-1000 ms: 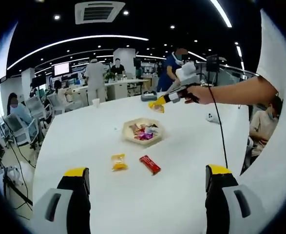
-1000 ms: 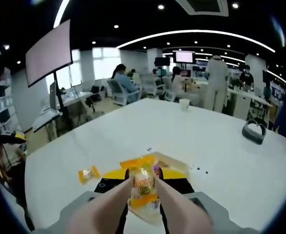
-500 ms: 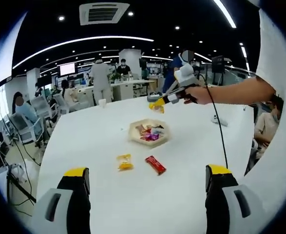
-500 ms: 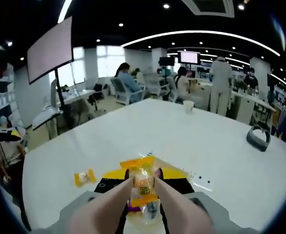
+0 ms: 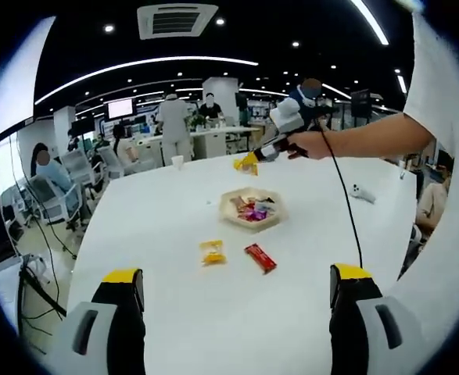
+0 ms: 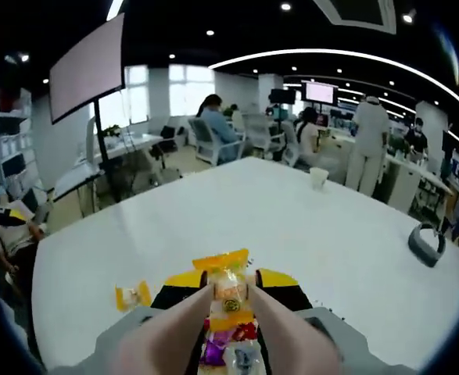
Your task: Place the target food into the container with the food tongs after gripping and lifting it, then release it inside without dropping or visibly crushing the food.
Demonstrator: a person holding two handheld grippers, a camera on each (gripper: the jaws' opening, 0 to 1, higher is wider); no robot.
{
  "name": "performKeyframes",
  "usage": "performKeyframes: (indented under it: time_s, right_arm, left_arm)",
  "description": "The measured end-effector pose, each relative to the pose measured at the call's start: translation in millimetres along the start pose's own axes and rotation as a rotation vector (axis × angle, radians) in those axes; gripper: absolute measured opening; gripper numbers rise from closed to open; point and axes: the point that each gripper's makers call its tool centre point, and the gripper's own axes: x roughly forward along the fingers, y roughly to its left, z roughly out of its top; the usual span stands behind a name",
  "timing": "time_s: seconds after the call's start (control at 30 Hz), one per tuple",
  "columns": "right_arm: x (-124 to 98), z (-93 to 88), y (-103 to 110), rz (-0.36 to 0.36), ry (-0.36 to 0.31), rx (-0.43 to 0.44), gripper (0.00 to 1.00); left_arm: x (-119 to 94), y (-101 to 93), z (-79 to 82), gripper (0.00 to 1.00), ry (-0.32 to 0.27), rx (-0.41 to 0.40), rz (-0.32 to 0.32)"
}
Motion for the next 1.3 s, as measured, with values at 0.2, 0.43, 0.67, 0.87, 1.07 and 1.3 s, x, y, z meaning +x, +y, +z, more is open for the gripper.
performKeyframes:
  time_s: [0.2, 0.43, 0.67, 0.87, 1.07, 1.3]
  right_arm:
    - [-3.5, -3.6, 3.9, 0.021, -0.006, 0.012, 0.26]
    - [-14.5, -7.8, 5.1, 0.007, -0.007, 0.013, 0.27]
    - [-28.8, -8.3, 9.0, -0.001, -0.019, 0.017, 0.28]
    - [-54.1, -8.7, 6.9, -0.045, -0.033, 0.019, 0.28]
    - [-88.1, -12.2, 0.9, -0.110, -0.046, 0.034, 0.29]
    - [-130.5, -22.0, 2.5, -0.183, -0.069, 0.056, 0.29]
  left_arm:
    - [-3.4, 1.3, -2.1, 0.99, 0.001, -0.010, 0.012]
    - [0.5, -2.9, 7.0, 0.99, -0.019, 0.015, -0.011]
    - [-1.5, -6.3, 8.2, 0.99, -0.032, 0.020, -0.023]
    - [-0.8, -9.9, 10.3, 1.00, -0.049, 0.029, -0.054]
    - [1.8, -10.3, 17.0, 0.99, -0.065, 0.050, -0.098]
    - [4.4, -16.0, 20.0, 0.99, -0.084, 0.072, -0.169]
